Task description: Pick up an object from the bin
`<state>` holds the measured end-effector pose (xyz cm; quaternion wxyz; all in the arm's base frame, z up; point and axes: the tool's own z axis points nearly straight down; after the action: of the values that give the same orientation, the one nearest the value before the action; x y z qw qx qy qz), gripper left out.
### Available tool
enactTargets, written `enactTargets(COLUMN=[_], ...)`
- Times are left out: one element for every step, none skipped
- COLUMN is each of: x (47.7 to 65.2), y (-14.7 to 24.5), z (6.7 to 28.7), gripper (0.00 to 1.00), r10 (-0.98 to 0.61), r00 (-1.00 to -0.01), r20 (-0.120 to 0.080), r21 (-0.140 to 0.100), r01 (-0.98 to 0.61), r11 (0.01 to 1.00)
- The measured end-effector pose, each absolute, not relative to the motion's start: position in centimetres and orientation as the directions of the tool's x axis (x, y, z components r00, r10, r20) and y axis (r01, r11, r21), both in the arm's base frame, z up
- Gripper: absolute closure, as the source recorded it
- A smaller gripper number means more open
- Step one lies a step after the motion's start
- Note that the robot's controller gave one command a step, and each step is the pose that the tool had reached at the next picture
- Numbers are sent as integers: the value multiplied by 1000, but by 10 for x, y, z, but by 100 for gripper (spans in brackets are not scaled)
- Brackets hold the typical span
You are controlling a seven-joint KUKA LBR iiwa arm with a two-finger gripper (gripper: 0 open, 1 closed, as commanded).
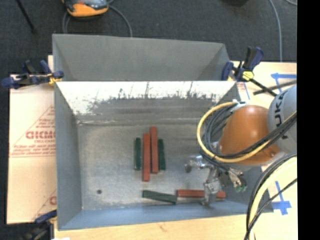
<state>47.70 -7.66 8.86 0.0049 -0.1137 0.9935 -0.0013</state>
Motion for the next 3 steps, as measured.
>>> enactTargets(x=[478, 481, 478], y=[-60, -61, -61], z=[70, 71, 70], gripper=[100, 0, 100], r10=[-105, -106, -109], r00=[-994, -994, -994], r20=[-2, -13, -5], r21=[1, -1, 0], r01=[-105, -106, -109], r11=[994, 994, 994])
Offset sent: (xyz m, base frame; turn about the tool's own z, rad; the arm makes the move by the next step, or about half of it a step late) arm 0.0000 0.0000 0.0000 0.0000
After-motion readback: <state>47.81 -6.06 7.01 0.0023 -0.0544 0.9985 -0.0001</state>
